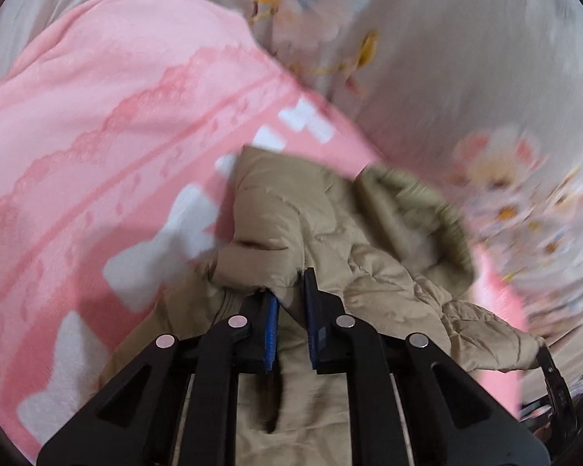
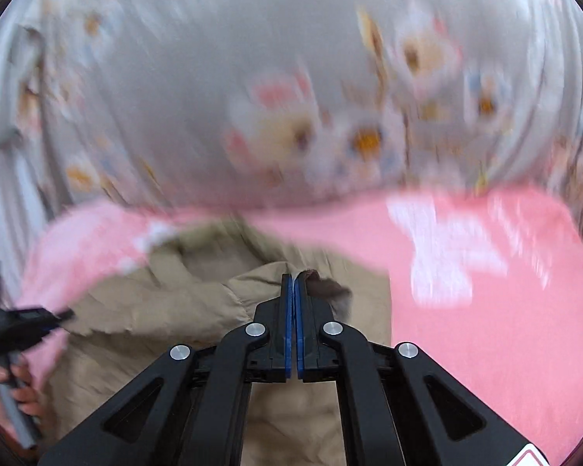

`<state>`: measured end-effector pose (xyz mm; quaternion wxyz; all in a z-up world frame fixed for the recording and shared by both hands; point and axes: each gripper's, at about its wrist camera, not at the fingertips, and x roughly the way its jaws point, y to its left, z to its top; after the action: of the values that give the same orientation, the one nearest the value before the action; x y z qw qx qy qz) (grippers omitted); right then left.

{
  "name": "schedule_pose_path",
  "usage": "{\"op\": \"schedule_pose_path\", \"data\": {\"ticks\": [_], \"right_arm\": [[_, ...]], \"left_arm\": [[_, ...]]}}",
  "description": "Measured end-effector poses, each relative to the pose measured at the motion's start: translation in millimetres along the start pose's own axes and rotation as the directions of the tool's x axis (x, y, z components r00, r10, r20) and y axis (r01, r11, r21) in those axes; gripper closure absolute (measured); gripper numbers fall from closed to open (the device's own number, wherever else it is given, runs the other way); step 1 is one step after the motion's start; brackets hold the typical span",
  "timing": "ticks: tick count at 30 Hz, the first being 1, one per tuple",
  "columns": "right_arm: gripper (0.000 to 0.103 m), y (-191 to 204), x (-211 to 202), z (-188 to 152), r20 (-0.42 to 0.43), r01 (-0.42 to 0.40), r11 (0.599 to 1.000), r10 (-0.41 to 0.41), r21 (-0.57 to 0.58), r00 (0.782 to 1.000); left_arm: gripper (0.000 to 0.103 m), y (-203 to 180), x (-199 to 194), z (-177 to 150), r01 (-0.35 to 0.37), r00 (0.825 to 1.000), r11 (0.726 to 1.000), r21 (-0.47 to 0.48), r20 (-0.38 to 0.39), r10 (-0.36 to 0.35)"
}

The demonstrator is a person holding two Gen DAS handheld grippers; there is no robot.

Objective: Fold large clothes

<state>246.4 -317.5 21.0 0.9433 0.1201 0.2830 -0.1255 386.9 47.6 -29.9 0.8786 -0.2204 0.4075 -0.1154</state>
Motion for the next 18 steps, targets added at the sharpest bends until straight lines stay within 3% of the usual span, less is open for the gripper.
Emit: {"op": "schedule_pose_path", "data": {"ticks": [4,7,15,17,18], "right_arm": [[0.102,-24,40,-39,-0.141,-0.005,0.998,0.014,0.062,0.99],[0.102,-25,51,-55,-0.173,-0.009,0.998,0.019,0.061,0.985],[0.102,-29,63,-59,-0.23,-0.032,0.997,0.047,0.068,0.972],[0.099,-31,53,-61,-0.247,-0.026,0.998,0.04,0.059,0.968],[0.09,-34,42,-62,-0.251,-0.015,0.998,0.03,0.062,0.967]], "left_arm": [[0.091,7,23,-19,-0.046,0.998,0.998,0.043,-0.031,0.047],[0.089,6,25,-23,-0.06,0.998,0.995,0.085,-0.023,0.062],[0.087,-3,27,-30,-0.117,0.993,0.979,0.169,0.002,0.118],[0.074,-5,15,-33,-0.135,0.99,0.971,0.199,-0.003,0.139],[0.068,-7,4,-35,-0.14,0.99,0.965,0.224,-0.003,0.144]]}}
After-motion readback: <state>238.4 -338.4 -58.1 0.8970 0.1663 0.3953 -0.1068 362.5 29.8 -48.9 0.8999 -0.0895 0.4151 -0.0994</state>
